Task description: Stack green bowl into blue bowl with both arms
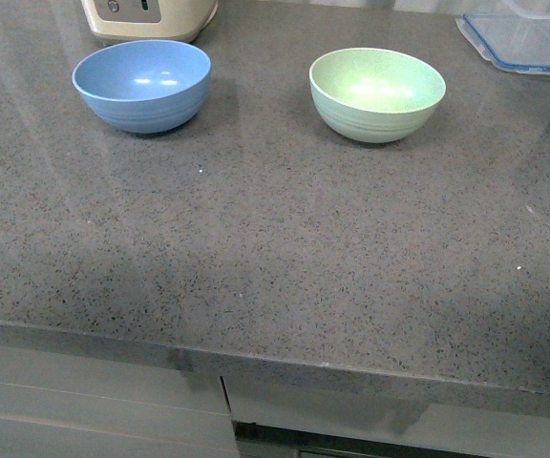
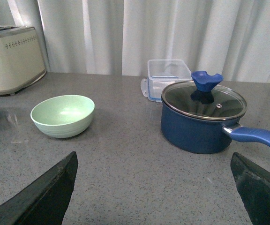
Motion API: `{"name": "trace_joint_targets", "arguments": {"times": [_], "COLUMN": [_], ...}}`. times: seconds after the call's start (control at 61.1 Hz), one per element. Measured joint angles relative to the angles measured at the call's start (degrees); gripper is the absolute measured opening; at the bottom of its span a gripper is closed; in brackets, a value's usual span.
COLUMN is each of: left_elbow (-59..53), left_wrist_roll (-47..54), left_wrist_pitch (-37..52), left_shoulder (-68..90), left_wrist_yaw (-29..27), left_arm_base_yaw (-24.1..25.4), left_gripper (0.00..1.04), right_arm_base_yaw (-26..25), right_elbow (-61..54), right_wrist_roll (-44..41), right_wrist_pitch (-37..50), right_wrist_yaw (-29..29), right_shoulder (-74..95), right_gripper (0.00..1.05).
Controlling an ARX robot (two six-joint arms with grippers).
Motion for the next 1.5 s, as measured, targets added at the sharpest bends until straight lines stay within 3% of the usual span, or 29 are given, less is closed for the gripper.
{"name": "trace_joint_targets", "arguments": {"times": [0.654, 0.72, 0.769, 0.834, 0.899, 1.079, 1.308, 1.504], "left_elbow": [0.0, 3.6, 6.6, 8.4, 11.2, 19.3, 33.4, 47.2], "left_wrist_roll": [0.0, -7.9, -15.5, -21.9, -25.4, -26.8, -24.9, -22.3], "left_wrist_pitch": [0.0, -9.0, -11.1, -7.5, 0.5, 12.3, 3.6, -5.5], "left_shoulder": [0.0, 6.4, 14.4, 22.4, 31.1, 50.8, 71.5, 83.7], "left_wrist_yaw": [0.0, -14.8, -26.6, -31.3, -28.9, -18.3, -9.0, -8.2], "left_arm_base_yaw": [0.0, -4.4, -4.9, -2.3, 2.1, 7.4, 8.3, 5.9], "left_gripper": [0.98, 0.98, 0.98, 0.98, 0.98, 0.98, 0.98, 0.98], "right_arm_base_yaw": [0.0, 0.0, 0.0, 0.0, 0.0, 0.0, 0.0, 0.0], "right_elbow": [0.0, 0.0, 0.0, 0.0, 0.0, 0.0, 0.0, 0.0], "right_wrist_roll": [0.0, 0.0, 0.0, 0.0, 0.0, 0.0, 0.0, 0.0], "right_wrist_pitch": [0.0, 0.0, 0.0, 0.0, -0.1, -0.1, -0.1, -0.1], "right_wrist_yaw": [0.0, 0.0, 0.0, -0.2, 0.0, 0.0, 0.0, 0.0], "right_shoulder": [0.0, 0.0, 0.0, 0.0, 0.0, 0.0, 0.0, 0.0], "right_gripper": [0.95, 0.95, 0.95, 0.95, 0.95, 0.95, 0.95, 0.95]}}
